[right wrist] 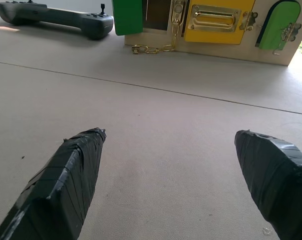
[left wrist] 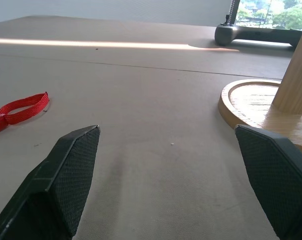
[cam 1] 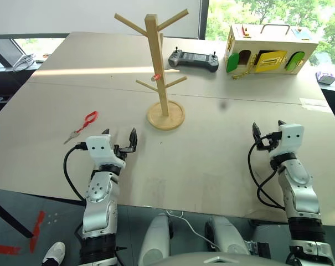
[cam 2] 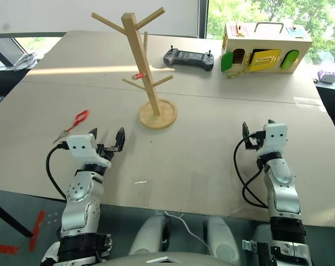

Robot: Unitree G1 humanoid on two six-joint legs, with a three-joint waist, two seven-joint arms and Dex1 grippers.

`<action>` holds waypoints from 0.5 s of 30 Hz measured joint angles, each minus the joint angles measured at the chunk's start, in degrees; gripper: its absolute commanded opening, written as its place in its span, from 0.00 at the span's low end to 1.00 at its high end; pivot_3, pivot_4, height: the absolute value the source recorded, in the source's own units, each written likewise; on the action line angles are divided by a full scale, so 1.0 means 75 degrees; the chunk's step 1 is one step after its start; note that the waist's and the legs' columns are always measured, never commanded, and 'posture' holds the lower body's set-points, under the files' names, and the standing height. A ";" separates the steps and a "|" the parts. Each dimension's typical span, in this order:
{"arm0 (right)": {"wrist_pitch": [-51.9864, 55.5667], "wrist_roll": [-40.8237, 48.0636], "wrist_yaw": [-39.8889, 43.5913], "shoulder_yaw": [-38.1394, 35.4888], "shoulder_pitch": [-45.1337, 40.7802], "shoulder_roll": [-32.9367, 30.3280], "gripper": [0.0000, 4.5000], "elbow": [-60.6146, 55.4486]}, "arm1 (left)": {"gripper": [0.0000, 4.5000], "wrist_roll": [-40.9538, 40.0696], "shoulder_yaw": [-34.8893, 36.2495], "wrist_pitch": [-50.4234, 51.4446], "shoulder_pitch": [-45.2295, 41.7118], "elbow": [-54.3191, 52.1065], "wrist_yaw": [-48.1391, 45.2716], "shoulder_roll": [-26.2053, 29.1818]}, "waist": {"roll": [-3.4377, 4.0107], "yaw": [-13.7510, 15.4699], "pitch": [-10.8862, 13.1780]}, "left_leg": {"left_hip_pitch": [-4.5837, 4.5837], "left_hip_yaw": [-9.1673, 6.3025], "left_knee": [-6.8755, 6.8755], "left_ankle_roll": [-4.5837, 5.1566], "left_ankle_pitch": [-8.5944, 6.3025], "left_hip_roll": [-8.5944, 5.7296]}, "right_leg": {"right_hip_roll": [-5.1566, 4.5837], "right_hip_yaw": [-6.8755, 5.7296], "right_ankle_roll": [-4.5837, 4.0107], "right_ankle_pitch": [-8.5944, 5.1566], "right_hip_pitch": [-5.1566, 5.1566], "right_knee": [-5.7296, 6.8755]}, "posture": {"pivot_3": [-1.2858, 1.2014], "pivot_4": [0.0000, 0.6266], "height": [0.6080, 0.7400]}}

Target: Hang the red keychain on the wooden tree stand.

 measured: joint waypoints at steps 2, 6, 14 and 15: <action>0.0000 0.0001 -0.0001 -0.0002 0.0001 0.0000 0.99 0.0000 | 1.00 0.0007 -0.0006 -0.0002 -0.0012 0.0014 -0.0008 0.0000 | 0.0000 0.0000 0.0000 | 0.0000 0.0000 0.0000 0.0000 0.0000 0.0000 | 0.0000 0.0000 0.0000 0.0000 0.0000 0.0000 | 0.52 0.24 1.00; 0.0000 0.0028 0.0014 -0.0003 0.0003 0.0000 0.99 0.0001 | 1.00 0.0051 -0.0088 -0.0003 -0.0147 0.0184 -0.0027 -0.0009 | 0.0000 0.0002 0.0000 | 0.0000 0.0001 0.0000 0.0000 0.0000 0.0000 | 0.0000 0.0001 0.0000 0.0000 0.0000 0.0000 | 0.52 0.24 1.00; -0.0002 0.0065 0.0067 -0.0004 0.0003 -0.0001 0.99 0.0001 | 1.00 0.0069 -0.0216 -0.0007 -0.0176 0.0217 -0.0014 -0.0020 | 0.0000 0.0001 0.0000 | 0.0000 0.0001 0.0000 0.0000 0.0000 0.0000 | 0.0000 0.0000 0.0000 0.0000 0.0000 0.0000 | 0.52 0.24 1.00; -0.0002 0.0066 0.0071 -0.0004 0.0004 -0.0001 0.99 0.0001 | 1.00 0.0070 -0.0219 -0.0007 -0.0176 0.0217 -0.0014 -0.0020 | 0.0000 0.0001 0.0000 | 0.0000 0.0000 0.0000 0.0000 0.0000 0.0000 | 0.0000 0.0001 0.0000 0.0000 0.0000 0.0000 | 0.52 0.24 1.00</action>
